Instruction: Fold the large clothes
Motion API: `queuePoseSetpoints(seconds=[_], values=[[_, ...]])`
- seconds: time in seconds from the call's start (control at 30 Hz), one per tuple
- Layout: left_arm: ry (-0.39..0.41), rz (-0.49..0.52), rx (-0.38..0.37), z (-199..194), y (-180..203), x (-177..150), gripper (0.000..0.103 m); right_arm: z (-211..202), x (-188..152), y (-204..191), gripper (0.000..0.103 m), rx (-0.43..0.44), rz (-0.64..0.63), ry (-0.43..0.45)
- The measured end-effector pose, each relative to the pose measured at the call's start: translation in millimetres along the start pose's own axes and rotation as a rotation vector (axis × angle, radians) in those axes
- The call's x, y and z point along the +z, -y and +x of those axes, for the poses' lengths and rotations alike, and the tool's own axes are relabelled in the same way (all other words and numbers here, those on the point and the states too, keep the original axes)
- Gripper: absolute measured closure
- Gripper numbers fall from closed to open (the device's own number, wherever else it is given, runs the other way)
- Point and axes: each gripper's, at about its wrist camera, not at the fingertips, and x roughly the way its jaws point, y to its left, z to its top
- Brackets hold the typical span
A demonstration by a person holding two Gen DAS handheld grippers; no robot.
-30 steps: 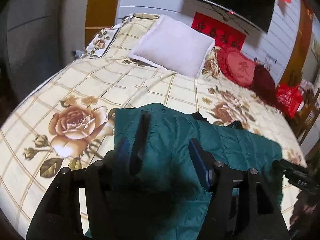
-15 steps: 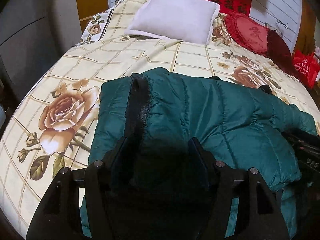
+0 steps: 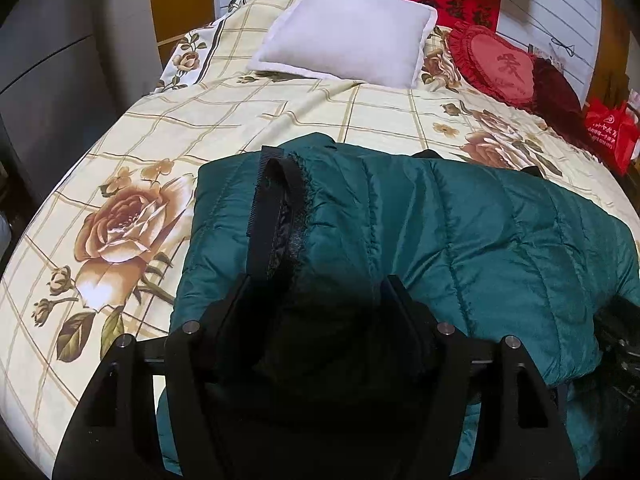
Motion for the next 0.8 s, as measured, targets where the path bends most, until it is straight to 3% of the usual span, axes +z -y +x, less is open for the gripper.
queuePoseSetpoints(seconds=[0.13,0.27,0.33,0.4,0.53,0.8], values=[[0.000,0.001,0.002,0.8,1.0,0.1,0.036,-17.7,1.9,8.6,0.033,0.027,0.032,0.003],[0.005,0.000,0.007,2.3,2.4,-0.4,0.035,-47.3,-3.4,28.1,0.033,0.007,0.078,0.085],[0.006,-0.001,0.009,2.7,2.7,-0.7,0.034,-39.2,-5.0,40.6,0.033,-0.032,0.111,0.044],[0.009,-0.004,0.001,3.8,3.1,-0.7,0.028,-16.7,-8.6,55.2,0.033,-0.017,0.147,-0.022],[0.000,-0.013,-0.016,-0.9,1.1,-1.3,0.026,-11.4,-7.2,59.2,0.032,0.001,0.149,-0.037],[0.020,0.013,-0.045,-55.5,-16.7,-14.0,0.026,-85.2,-30.4,53.9,0.033,0.043,0.155,0.052]])
